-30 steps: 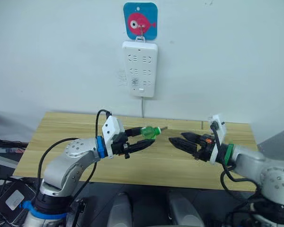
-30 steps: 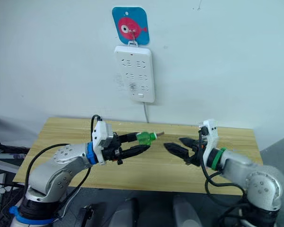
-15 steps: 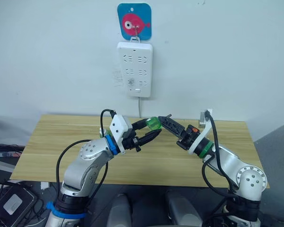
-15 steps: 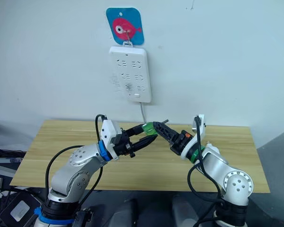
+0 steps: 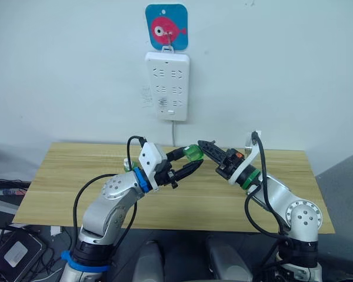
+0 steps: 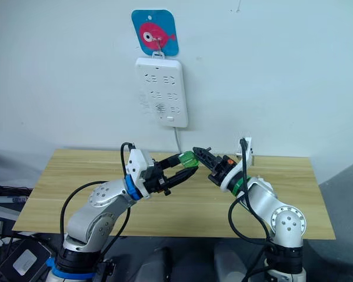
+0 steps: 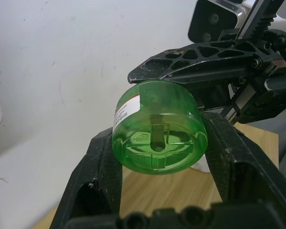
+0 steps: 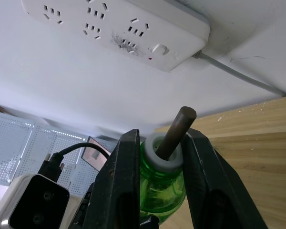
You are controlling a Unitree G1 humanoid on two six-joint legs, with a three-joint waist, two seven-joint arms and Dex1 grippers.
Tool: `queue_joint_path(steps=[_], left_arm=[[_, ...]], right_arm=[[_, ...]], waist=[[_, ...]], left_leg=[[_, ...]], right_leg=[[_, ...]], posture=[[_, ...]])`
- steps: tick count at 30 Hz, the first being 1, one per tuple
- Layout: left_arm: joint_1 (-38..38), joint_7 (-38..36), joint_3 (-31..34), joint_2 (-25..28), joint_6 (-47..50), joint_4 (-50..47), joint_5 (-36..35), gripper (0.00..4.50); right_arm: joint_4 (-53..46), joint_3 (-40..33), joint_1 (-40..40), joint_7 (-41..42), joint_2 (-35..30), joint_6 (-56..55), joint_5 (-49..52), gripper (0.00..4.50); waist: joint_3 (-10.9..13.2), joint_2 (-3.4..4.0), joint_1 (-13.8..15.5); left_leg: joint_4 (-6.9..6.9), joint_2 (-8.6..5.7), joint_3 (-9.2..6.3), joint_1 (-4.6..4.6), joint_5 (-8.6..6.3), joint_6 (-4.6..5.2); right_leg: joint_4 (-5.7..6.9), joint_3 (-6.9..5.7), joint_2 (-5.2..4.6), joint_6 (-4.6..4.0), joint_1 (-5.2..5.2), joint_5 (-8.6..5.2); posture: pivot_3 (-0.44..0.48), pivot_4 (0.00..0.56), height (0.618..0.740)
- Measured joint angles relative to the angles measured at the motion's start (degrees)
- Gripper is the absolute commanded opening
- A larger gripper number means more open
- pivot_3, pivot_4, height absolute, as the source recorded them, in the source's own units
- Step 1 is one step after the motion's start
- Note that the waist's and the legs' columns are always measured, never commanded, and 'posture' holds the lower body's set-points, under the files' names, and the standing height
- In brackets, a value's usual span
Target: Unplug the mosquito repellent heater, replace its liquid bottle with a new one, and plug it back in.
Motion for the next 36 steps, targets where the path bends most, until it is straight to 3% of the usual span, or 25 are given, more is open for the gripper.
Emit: queue_joint_path(steps=[3, 10, 14, 18, 21, 25, 32, 36], left_arm=[[0.3, 0.0, -0.1, 0.1, 0.0, -0.5, -0.2, 2.22], [0.4, 0.5, 0.0, 1.3, 0.9, -0.6, -0.1, 4.5], [2.3, -0.5, 0.8, 7.1, 3.5, -0.5, 0.2, 4.5], [6.4, -3.8, 2.4, 16.7, 8.5, -1.7, -0.3, 4.5], [8.0, -4.2, 2.7, 17.9, 12.5, -3.8, -1.9, 4.5], [8.0, -3.1, 2.8, 18.3, 15.8, -7.0, -3.3, 4.5], [7.8, -0.7, 2.1, 15.4, 12.3, -7.6, -0.8, 4.5], [8.4, -0.4, 0.7, 12.9, 7.1, -8.0, 1.5, 4.5]], right_arm=[[0.3, 0.5, 0.1, -0.6, -0.7, -0.6, 1.9, 0.81], [1.2, 2.3, 0.1, -0.1, -4.5, -1.1, 5.8, 0.81], [1.0, 3.5, 1.2, 6.3, -12.4, -2.0, -2.4, 0.81], [5.0, 18.9, 2.8, 17.3, -23.2, -18.2, -35.0, 0.81], [16.7, 23.2, 3.1, 20.2, -20.8, -33.0, -53.1, 0.81], [29.2, 23.9, 0.2, 21.6, -15.9, -46.5, -64.9, 0.81], [52.8, 22.5, -7.7, 21.9, -11.5, -62.5, -77.6, 0.81], [59.3, 20.8, -8.6, 22.0, -10.2, -66.4, -80.0, 0.81]], waist=[[0.0, 0.0, 0.0], [0.0, 0.0, 0.0], [0.0, 0.0, 0.1], [0.0, 0.01, 0.0], [0.0, -0.01, 0.3], [0.0, -0.01, 0.6], [0.0, 0.0, 1.4], [0.0, 0.0, 1.8]], left_leg=[[0.0, 0.0, 0.0, 0.0, 0.0, 0.0], [0.0, 0.0, -0.01, 0.0, 0.0, 0.0], [-0.01, 0.0, 0.01, 0.0, 0.0, 0.0], [-0.07, 0.06, 0.0, 0.09, 0.0, 0.0], [-0.04, 0.05, 0.03, 0.07, 0.0, -0.01], [0.01, 0.0, 0.07, 0.07, 0.01, -0.02], [0.01, -0.01, 0.06, 0.1, 0.01, -0.03], [-0.02, -0.02, 0.04, 0.1, 0.01, -0.03]], right_leg=[[0.0, 0.0, 0.0, 0.0, 0.0, 0.0], [0.01, 0.0, 0.01, 0.0, 0.0, 0.0], [-0.02, 0.01, 0.0, 0.01, -0.01, -0.01], [-0.01, -0.01, 0.04, 0.22, -0.06, -0.14], [-0.01, 0.0, 0.02, 0.22, -0.04, -0.14], [-0.01, 0.04, -0.05, 0.06, 0.01, -0.02], [0.0, 0.0, -0.08, -0.06, 0.04, 0.07], [0.03, -0.05, -0.11, -0.09, 0.04, 0.09]], posture=[[-0.122, 0.175, 0.74], [-0.114, 0.178, 0.74], [-0.102, 0.184, 0.74], [-0.086, 0.186, 0.74], [-0.079, 0.188, 0.74], [-0.067, 0.19, 0.74], [-0.05, 0.194, 0.74], [-0.05, 0.194, 0.74]])
